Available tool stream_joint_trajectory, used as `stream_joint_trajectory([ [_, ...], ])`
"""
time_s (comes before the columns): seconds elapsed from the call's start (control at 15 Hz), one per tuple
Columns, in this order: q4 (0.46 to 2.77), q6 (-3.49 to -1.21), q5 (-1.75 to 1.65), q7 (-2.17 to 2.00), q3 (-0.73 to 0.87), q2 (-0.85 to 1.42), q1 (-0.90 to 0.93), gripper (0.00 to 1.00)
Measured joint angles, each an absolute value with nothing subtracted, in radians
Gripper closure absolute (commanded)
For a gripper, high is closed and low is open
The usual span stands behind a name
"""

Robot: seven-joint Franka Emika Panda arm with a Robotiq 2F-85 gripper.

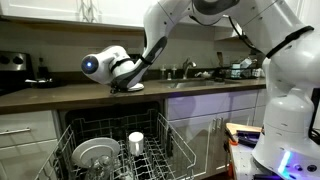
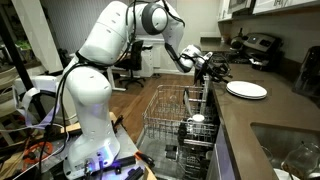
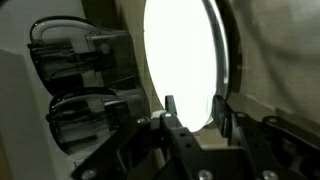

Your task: Take the white plate on the top and put it behind the white cup in the dishwasher

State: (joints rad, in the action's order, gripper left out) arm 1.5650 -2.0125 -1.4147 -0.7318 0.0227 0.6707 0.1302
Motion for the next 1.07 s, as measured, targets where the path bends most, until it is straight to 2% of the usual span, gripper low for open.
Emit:
stream_joint_trajectory([
  [0.07, 1.565, -2.013, -1.415, -0.732, 0.023, 0.671, 0.130, 0.50],
  [0.13, 1.565, -2.012, -1.415, -0.732, 0.023, 0.671, 0.130, 0.42],
  [0.33, 1.565, -2.012, -1.415, -0.732, 0.023, 0.673, 0.130, 0.38],
  [0.4, 1.565, -2.012, -1.415, -0.732, 0.023, 0.674, 0.130, 0.43],
  [0.47, 1.565, -2.012, -1.415, -0.732, 0.023, 0.675, 0.130, 0.54],
  [0.73, 1.565, -2.013, -1.415, -0.732, 0.024, 0.677, 0.130, 0.67],
  [0.8, 1.566, -2.013, -1.415, -0.732, 0.024, 0.677, 0.130, 0.67],
  [1.07, 1.571, -2.013, -1.415, -0.732, 0.024, 0.680, 0.130, 0.51],
])
